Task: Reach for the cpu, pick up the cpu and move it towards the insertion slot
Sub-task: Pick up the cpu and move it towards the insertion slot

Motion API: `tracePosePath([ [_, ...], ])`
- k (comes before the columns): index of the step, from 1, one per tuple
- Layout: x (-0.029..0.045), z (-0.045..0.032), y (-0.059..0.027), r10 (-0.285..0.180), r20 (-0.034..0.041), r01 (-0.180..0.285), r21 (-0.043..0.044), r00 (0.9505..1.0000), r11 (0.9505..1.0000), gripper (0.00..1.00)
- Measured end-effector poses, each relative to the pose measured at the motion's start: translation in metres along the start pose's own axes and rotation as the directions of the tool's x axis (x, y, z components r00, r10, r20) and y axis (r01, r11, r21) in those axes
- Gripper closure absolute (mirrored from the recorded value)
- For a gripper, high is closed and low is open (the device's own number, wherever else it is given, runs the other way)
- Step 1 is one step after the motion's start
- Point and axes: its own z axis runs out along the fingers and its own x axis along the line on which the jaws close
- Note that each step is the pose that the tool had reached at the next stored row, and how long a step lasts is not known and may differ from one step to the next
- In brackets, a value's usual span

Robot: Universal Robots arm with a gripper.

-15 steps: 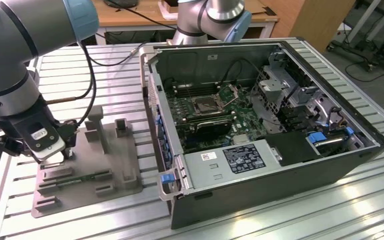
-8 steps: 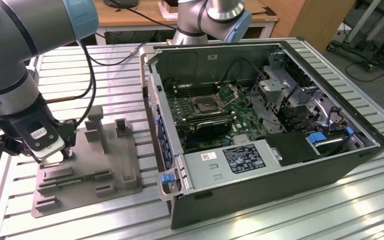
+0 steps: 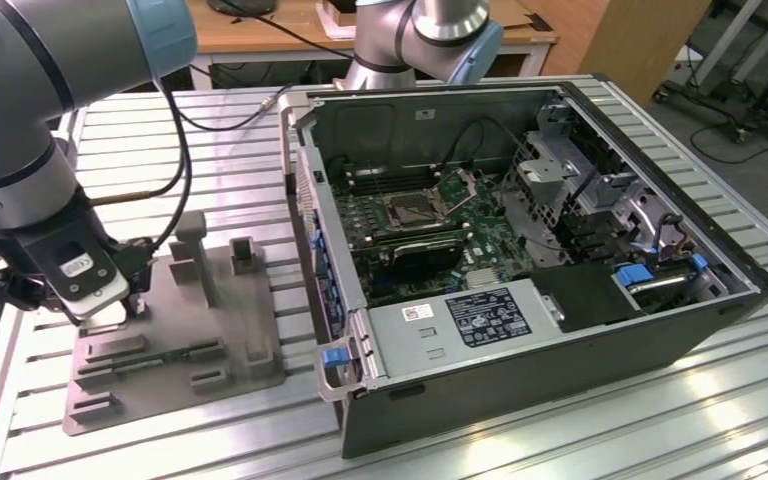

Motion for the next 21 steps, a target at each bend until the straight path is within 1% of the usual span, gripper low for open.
tracePosePath([
  [3,-0.0001,-0.0025,0.0002,0.0,0.0004,0.0,-0.0002,1.0,1.0,0.45],
  [16,-0.0002,-0.0177,0.0009,0.0,0.0004,0.0,-0.0002,1.0,1.0,0.45],
  [21,-0.0002,-0.0185,0.001,0.0,0.0005,0.0,-0.0003,1.0,1.0,0.45],
])
